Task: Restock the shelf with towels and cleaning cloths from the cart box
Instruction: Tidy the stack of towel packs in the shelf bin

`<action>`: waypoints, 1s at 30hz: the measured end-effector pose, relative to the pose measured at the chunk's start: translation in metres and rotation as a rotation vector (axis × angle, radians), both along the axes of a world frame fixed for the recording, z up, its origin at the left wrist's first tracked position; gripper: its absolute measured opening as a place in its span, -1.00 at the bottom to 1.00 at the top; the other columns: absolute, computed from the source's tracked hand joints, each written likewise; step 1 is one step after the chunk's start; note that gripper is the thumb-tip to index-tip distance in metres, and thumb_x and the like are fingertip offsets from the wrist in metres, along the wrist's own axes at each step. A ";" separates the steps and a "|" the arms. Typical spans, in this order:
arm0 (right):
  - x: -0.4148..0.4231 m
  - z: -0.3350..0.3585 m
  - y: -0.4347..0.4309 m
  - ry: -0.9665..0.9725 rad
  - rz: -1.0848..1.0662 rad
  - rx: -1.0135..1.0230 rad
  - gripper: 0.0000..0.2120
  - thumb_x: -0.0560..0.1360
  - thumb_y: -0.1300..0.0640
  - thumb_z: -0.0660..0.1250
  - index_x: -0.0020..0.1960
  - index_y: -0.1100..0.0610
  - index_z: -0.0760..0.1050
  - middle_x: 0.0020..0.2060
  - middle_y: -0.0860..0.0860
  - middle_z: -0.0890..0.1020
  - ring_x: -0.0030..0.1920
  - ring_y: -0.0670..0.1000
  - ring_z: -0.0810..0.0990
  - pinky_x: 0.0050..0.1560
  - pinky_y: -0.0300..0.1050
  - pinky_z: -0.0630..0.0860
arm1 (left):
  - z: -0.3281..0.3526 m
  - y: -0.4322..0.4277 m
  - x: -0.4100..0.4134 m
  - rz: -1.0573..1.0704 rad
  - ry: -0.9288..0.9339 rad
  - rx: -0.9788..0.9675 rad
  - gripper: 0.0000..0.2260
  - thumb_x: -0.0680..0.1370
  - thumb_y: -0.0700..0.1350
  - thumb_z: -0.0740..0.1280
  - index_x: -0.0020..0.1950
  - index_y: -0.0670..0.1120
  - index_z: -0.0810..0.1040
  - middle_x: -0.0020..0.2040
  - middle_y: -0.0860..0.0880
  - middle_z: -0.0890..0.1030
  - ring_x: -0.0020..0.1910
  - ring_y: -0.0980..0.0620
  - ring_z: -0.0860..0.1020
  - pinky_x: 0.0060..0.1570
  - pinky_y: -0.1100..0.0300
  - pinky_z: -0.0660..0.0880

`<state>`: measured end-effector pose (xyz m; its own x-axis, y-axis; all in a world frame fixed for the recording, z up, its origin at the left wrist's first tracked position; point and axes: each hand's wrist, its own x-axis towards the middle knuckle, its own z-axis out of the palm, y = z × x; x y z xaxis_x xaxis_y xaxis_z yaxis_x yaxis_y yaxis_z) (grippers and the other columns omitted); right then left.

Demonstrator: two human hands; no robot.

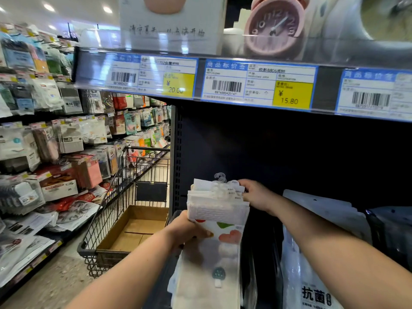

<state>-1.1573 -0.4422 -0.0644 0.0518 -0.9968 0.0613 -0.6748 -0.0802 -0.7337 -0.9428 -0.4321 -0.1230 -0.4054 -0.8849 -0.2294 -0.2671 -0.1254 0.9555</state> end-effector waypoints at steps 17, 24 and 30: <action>0.004 -0.040 0.043 -0.471 -0.177 0.250 -0.43 0.41 0.43 0.09 0.37 0.10 0.34 0.00 0.12 0.59 -0.02 0.06 0.53 -0.04 -0.11 0.47 | -0.023 -0.017 0.007 -0.003 0.447 0.065 0.19 0.02 -0.04 0.66 0.51 0.05 0.06 0.33 -0.21 0.47 0.20 -0.23 0.55 0.17 -0.15 0.51; 0.018 -0.040 0.048 -0.259 0.019 0.329 -0.32 0.11 0.19 0.43 0.25 0.08 0.47 -0.04 -0.07 0.65 -0.01 -0.12 0.60 -0.03 -0.30 0.50 | 0.004 -0.019 0.001 -0.104 0.451 -0.023 0.01 0.07 0.00 0.54 0.46 0.06 0.18 0.19 -0.14 0.53 0.01 -0.09 0.61 -0.20 0.15 0.61; 0.024 -0.041 0.049 -0.390 -0.021 0.260 -0.46 0.18 0.31 0.37 0.18 0.20 0.55 0.07 0.17 0.66 0.11 0.10 0.63 0.25 0.07 0.51 | -0.003 -0.025 -0.006 0.002 0.427 -0.027 0.11 0.06 0.15 0.57 0.51 0.05 0.10 0.26 -0.16 0.51 0.11 -0.15 0.58 -0.09 0.05 0.61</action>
<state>-1.1329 -0.3930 -0.1056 0.0543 -0.9821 -0.1802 -0.3439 0.1510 -0.9268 -0.9491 -0.4573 -0.1259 -0.4571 -0.8892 -0.0176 0.1539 -0.0986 0.9832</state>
